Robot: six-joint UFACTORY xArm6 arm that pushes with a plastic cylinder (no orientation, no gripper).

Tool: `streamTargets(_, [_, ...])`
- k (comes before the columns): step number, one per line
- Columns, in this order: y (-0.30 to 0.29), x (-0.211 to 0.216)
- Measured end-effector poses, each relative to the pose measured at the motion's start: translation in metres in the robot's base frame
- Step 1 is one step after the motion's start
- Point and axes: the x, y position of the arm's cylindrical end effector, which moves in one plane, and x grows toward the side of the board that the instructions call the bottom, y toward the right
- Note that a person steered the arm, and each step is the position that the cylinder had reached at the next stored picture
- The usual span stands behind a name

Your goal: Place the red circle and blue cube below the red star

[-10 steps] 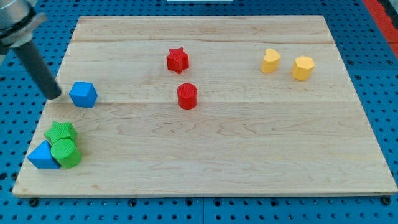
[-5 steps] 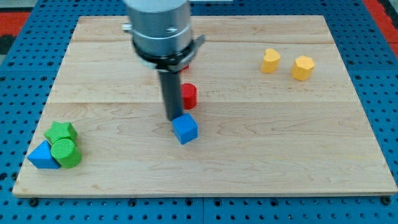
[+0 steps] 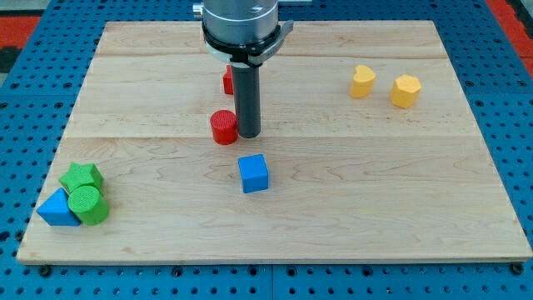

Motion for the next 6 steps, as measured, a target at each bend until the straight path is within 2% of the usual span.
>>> streamTargets(1, [0.074, 0.017])
streamTargets(2, [0.095, 0.069])
streamTargets(3, [0.072, 0.097])
streamTargets(4, [0.034, 0.097])
streamTargets(6, [0.047, 0.089])
